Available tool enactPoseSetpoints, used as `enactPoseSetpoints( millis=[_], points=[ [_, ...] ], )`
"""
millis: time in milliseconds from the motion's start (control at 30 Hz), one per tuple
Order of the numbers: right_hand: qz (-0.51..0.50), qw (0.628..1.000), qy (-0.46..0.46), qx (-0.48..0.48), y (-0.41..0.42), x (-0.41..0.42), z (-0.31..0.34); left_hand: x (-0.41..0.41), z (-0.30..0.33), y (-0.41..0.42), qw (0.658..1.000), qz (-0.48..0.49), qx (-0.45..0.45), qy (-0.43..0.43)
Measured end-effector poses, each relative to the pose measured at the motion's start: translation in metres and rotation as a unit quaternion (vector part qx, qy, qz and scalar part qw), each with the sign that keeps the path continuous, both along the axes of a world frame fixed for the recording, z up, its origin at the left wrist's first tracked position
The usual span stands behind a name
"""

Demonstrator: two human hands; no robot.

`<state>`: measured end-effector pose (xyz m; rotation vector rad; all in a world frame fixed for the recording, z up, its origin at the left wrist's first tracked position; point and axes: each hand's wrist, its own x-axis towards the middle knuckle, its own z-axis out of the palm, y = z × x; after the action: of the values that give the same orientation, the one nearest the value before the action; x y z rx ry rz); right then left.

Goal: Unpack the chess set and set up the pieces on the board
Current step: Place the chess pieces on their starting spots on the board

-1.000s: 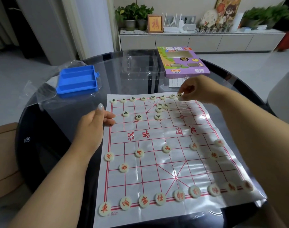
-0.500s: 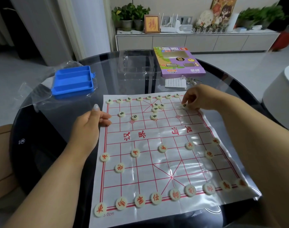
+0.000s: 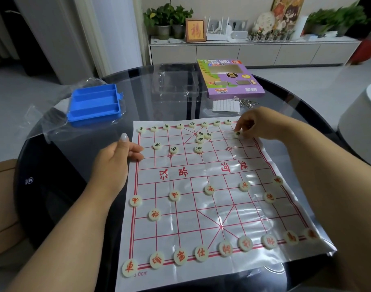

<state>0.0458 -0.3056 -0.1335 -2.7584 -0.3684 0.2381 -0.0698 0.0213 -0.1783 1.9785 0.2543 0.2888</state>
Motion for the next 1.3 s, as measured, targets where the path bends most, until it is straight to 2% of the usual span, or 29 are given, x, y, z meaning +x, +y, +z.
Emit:
enactPoseSetpoints(
  millis=[400, 600, 733, 933, 1100, 1300],
  points=[
    [0.009, 0.999, 0.027, -0.02, 0.011, 0.0, 0.005, 0.001, 0.0, -0.001, 1.0, 0.006, -0.006, 0.003],
    [0.04, 0.998, -0.044, -0.004, 0.048, -0.006, 0.016, 0.001, 0.001, -0.002, 1.0, 0.01, -0.015, -0.004],
    [0.075, 0.996, -0.023, 0.042, 0.083, -0.018, 0.013, 0.001, -0.001, -0.001, 1.0, 0.011, -0.023, -0.007],
    [0.135, 0.991, 0.004, 0.02, 0.128, -0.027, -0.005, 0.002, -0.001, -0.001, 1.0, 0.011, -0.028, -0.007],
    [0.141, 0.99, -0.006, -0.004, 0.147, -0.023, -0.009, 0.003, 0.0, -0.002, 1.0, 0.012, -0.026, -0.006],
    [0.139, 0.99, -0.014, 0.013, 0.164, -0.013, -0.009, 0.003, 0.001, -0.002, 1.0, 0.013, -0.018, 0.0]
  ],
)
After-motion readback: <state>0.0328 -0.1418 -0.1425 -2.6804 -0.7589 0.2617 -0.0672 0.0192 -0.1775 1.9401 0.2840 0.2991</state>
